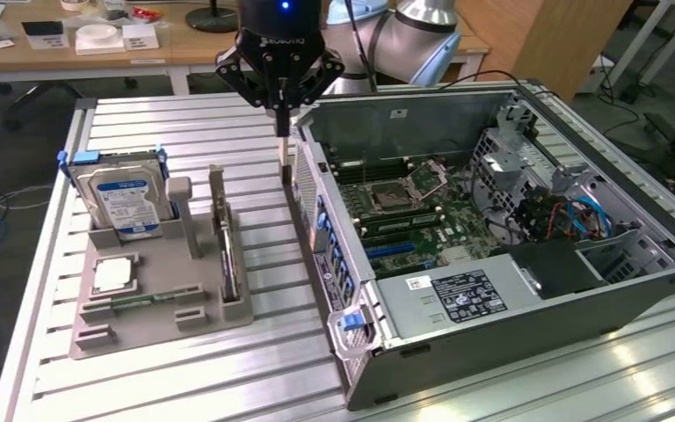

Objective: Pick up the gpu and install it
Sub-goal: 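Reach for the gpu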

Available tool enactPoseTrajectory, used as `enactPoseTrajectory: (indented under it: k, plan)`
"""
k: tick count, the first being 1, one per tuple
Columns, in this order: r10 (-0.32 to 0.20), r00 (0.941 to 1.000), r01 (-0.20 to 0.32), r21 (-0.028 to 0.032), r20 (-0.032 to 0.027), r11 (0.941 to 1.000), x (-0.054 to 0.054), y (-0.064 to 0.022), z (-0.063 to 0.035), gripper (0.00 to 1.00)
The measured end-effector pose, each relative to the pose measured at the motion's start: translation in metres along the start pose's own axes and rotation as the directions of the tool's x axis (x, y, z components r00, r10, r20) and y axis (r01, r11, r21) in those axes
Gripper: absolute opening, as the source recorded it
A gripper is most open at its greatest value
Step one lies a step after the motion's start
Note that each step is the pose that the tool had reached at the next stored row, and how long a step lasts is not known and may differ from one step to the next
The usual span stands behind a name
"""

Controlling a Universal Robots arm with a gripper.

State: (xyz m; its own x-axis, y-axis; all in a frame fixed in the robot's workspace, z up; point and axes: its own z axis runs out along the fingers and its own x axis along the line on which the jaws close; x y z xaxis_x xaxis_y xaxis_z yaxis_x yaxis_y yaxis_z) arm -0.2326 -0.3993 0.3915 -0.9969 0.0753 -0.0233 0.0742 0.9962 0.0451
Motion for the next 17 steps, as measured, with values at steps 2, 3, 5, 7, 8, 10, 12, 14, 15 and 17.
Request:
enactPoseTrajectory:
  k: [2,3,5,7,8,10,12,14,15,17]
  plan:
    - [0.0,1.0,0.0,0.0001,0.0,1.0,0.002,-0.0002,0.0,0.11]
    - [0.0,1.0,0.0,0.0001,0.0,1.0,0.003,-0.0003,0.0,0.11]
    - [0.0,1.0,0.0,0.0,0.0,1.0,0.005,-0.0004,0.0,0.11]
    - [0.0,1.0,0.0,0.0,0.0,1.0,0.008,-0.0006,0.0,0.11]
    - [0.0,1.0,0.0,0.0001,0.0,1.0,0.009,-0.0007,0.0,0.11]
    - [0.0,1.0,0.0,0.0,0.0,1.0,0.011,-0.0009,0.0,0.11]
    - [0.0,1.0,0.0,0.0001,0.0,1.0,0.013,-0.0011,0.0,0.11]
    - [0.0,1.0,0.0,0.0001,0.0,1.0,0.016,-0.0012,0.0,0.11]
    - [0.0,1.0,0.0,0.0,0.0,1.0,0.017,-0.0013,0.0,0.11]
    - [0.0,1.0,0.0,0.0,0.0,1.0,0.019,-0.0015,0.0,0.11]
